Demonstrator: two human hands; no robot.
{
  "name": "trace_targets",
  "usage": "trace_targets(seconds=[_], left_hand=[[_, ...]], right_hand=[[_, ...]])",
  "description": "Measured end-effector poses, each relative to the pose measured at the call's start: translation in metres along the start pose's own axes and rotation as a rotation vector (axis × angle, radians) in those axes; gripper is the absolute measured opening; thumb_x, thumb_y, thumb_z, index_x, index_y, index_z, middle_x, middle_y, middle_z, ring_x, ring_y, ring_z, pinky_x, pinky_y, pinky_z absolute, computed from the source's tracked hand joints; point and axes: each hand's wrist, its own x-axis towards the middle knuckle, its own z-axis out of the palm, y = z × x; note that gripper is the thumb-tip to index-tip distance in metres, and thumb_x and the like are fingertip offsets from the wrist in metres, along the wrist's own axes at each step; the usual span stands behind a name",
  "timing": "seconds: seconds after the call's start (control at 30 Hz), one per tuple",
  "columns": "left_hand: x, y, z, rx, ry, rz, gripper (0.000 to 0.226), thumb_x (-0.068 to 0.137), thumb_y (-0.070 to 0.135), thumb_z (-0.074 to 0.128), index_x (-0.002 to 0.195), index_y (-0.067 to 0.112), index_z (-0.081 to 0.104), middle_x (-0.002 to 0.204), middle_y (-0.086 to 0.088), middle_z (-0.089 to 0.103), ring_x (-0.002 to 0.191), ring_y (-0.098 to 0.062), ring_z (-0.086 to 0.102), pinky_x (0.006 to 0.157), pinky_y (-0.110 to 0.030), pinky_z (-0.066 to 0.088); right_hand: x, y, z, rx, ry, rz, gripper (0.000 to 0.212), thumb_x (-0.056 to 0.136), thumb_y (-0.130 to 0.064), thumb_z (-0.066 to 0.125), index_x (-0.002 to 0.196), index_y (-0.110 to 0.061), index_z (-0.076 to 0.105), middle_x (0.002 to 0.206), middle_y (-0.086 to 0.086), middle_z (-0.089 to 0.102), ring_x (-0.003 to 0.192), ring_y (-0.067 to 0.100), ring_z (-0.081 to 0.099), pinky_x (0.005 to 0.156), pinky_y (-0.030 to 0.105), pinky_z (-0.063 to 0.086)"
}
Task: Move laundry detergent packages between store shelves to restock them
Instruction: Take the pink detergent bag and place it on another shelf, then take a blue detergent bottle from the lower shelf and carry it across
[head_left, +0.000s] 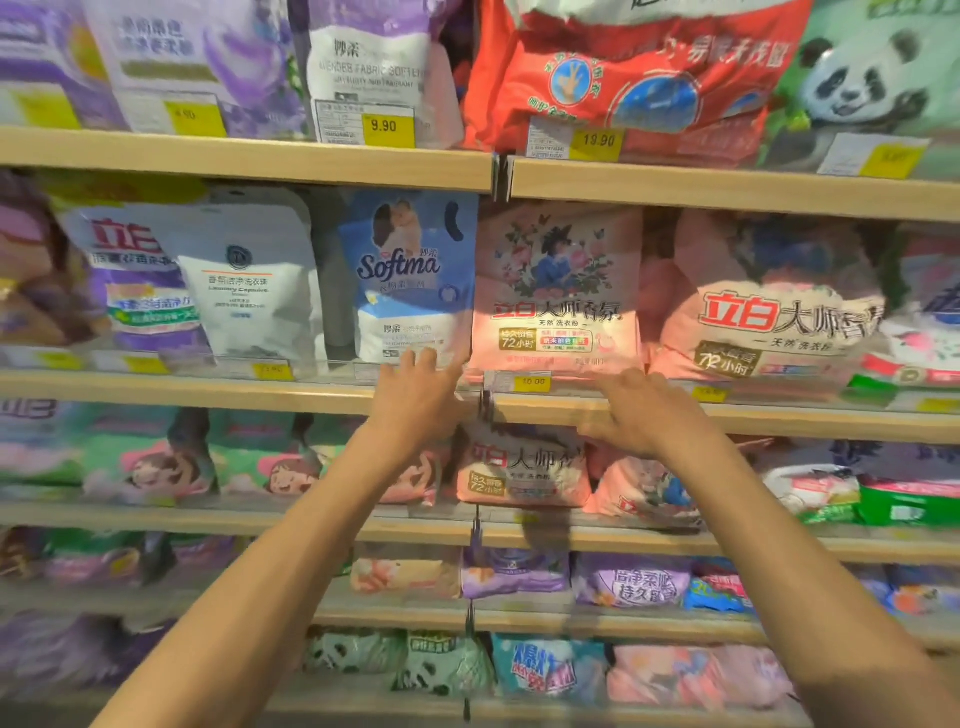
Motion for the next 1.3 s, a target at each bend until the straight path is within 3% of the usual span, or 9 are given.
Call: trace_targets(seconds=[0.13, 0.23, 0.37, 0.77, 0.93, 1.3], left_hand=[[-0.046, -0.001, -0.013, 0.086, -0.037, -0.001, 0.045, 0.099, 0.039, 0.049, 0.141, 0.023, 0.050, 0.144, -0.012, 0.045, 0.133, -0.035, 0.041, 0.105, -0.052, 0.037], [-0.086, -0.004, -0.021, 0.133, -0.014, 0.002, 0.041, 0.100, 0.042, 0.047, 0.137, 0.025, 0.054, 0.141, -0.011, 0.048, 0.130, -0.033, 0.044, 0.103, -0.050, 0.039], [-0.146, -0.018, -0.030, 0.099, -0.107, -0.055, 0.049, 0.100, 0.051, 0.045, 0.144, 0.030, 0.048, 0.147, -0.008, 0.044, 0.135, -0.032, 0.041, 0.104, -0.049, 0.037], [-0.256, -0.096, -0.053, 0.093, -0.200, -0.296, 0.057, 0.098, 0.053, 0.049, 0.148, 0.027, 0.041, 0.144, -0.008, 0.049, 0.134, -0.034, 0.044, 0.103, -0.048, 0.041], [-0.296, -0.146, -0.056, 0.048, -0.196, -0.426, 0.059, 0.097, 0.055, 0.050, 0.150, 0.030, 0.039, 0.146, -0.006, 0.048, 0.134, -0.033, 0.043, 0.102, -0.050, 0.043], [-0.417, -0.295, -0.069, -0.006, -0.144, -0.749, 0.056, 0.097, 0.056, 0.047, 0.146, 0.030, 0.041, 0.145, -0.006, 0.049, 0.134, -0.035, 0.044, 0.108, -0.052, 0.040]], right_hand=[[-0.042, -0.023, 0.003, -0.049, -0.032, -0.034, 0.068, 0.093, -0.058, 0.053, 0.149, -0.023, 0.035, 0.160, 0.012, 0.021, 0.147, 0.038, 0.020, 0.110, 0.051, 0.035], [-0.070, -0.042, 0.007, -0.054, 0.000, -0.067, 0.064, 0.092, -0.057, 0.055, 0.143, -0.019, 0.043, 0.154, 0.014, 0.026, 0.142, 0.037, 0.027, 0.108, 0.049, 0.039], [-0.100, -0.074, 0.011, -0.005, 0.008, -0.148, 0.070, 0.095, -0.059, 0.049, 0.151, -0.021, 0.031, 0.160, 0.011, 0.017, 0.146, 0.034, 0.020, 0.110, 0.049, 0.033], [-0.144, -0.182, 0.008, 0.027, -0.042, -0.426, 0.065, 0.095, -0.053, 0.053, 0.150, -0.024, 0.033, 0.149, 0.010, 0.041, 0.133, 0.034, 0.042, 0.102, 0.045, 0.042], [-0.147, -0.251, -0.003, -0.012, -0.042, -0.577, 0.063, 0.093, -0.054, 0.056, 0.145, -0.021, 0.040, 0.141, 0.010, 0.050, 0.129, 0.033, 0.047, 0.099, 0.044, 0.046], [-0.170, -0.457, -0.037, -0.105, -0.013, -0.863, 0.068, 0.095, -0.054, 0.054, 0.150, -0.021, 0.034, 0.150, 0.013, 0.039, 0.134, 0.036, 0.040, 0.103, 0.049, 0.043]])
